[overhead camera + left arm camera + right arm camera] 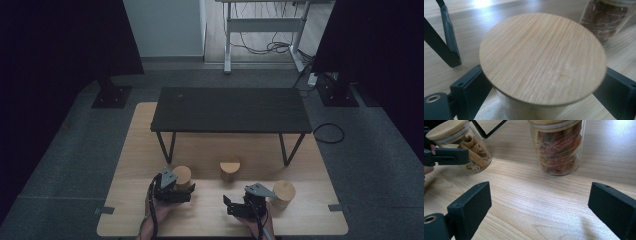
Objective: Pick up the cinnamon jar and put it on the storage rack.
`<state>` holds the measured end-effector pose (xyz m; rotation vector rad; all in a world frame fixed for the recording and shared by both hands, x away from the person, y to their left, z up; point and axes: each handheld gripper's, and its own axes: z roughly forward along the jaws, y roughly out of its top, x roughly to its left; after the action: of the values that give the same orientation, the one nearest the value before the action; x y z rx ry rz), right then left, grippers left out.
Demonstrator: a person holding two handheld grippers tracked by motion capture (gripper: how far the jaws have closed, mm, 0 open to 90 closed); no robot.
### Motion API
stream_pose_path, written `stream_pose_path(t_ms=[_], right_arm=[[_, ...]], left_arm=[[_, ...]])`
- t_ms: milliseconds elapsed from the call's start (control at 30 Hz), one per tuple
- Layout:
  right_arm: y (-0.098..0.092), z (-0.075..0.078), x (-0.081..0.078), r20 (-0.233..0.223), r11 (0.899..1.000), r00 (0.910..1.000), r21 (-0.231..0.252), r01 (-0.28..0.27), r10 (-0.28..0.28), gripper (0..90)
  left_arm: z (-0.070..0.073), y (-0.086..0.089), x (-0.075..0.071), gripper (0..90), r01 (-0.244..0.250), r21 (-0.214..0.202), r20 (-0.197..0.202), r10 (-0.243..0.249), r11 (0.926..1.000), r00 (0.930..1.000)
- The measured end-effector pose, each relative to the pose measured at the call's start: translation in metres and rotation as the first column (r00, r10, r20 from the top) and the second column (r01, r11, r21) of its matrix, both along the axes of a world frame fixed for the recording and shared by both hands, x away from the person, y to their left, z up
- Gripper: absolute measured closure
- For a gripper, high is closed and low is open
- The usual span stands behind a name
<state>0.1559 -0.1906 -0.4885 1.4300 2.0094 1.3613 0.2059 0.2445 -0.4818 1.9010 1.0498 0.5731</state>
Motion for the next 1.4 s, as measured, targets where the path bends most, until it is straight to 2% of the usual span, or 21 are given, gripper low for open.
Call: stream_pose_path(t_ms=[100, 267, 367, 867, 1233, 1400], right_arm=[[0.0006, 0.0006, 0.0000, -0.002, 1.000, 1.0000, -0.003, 0.001, -0.001, 4.4], [0.0010, 0.0012, 0.0004, -0.007, 1.000, 1.0000, -0.007, 0.005, -0.005, 4.5], [0.0013, 0.0016, 0.0002, -0.008, 1.000, 0.9999, -0.009, 0.008, -0.008, 4.6], [0.0011, 0.0026, 0.0017, -0.026, 1.000, 0.9993, -0.011, 0.027, -0.028, 4.9], [0.0013, 0.0023, 0.0018, -0.024, 1.000, 0.9994, -0.015, 0.026, -0.026, 4.9], [0.0030, 0.0029, -0.0022, -0.002, 0.999, 0.9994, -0.021, 0.035, -0.035, 5.1]], left_arm=[[-0.0010, 0.0018, 0.0016, 12.4, -0.001, -0.014, -0.008, 0.001, 0.9999, 1.0000], [-0.0012, -0.0036, 0.0056, 16.9, -0.002, 0.011, -0.024, 0.002, 0.9999, 0.9997], [-0.0015, -0.0076, 0.0032, 24.9, -0.019, 0.035, -0.014, 0.019, 0.9992, 0.9997], [-0.0055, -0.0068, 0.0016, 25.4, -0.027, 0.018, -0.002, 0.027, 0.9995, 0.9996], [-0.0063, -0.0035, 0.0023, 25.4, -0.033, -0.007, -0.009, 0.033, 0.9994, 0.9994], [-0.0066, 0.0009, 0.0032, 25.4, -0.042, -0.030, -0.017, 0.042, 0.9987, 0.9990]])
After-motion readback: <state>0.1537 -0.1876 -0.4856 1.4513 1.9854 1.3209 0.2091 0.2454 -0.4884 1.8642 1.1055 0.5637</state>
